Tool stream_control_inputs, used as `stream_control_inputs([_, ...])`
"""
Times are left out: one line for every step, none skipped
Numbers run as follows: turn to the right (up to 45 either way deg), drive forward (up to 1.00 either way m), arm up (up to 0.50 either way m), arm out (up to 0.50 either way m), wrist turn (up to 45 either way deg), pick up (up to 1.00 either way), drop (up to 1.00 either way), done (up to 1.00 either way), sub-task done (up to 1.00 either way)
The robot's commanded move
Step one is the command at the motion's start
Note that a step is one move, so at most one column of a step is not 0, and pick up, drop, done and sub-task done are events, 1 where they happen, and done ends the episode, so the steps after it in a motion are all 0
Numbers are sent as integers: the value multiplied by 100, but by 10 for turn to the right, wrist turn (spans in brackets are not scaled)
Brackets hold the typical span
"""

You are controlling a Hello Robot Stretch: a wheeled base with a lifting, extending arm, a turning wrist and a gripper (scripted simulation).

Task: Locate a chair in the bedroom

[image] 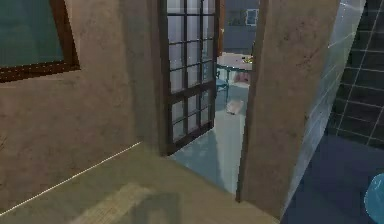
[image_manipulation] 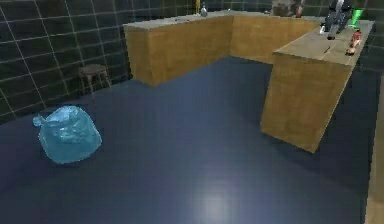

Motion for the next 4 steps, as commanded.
stream_control_inputs([0, 100, 0, 0, 0, 0, 0, 0, 0])
stream_control_inputs([180, 0, 0, 0, 0, 0, 0, 0, 0])
stream_control_inputs([0, 10, 0, 0, 0, 0, 0, 0, 0])
stream_control_inputs([30, 0, 0, 0, 0, 0, 0, 0, 0])
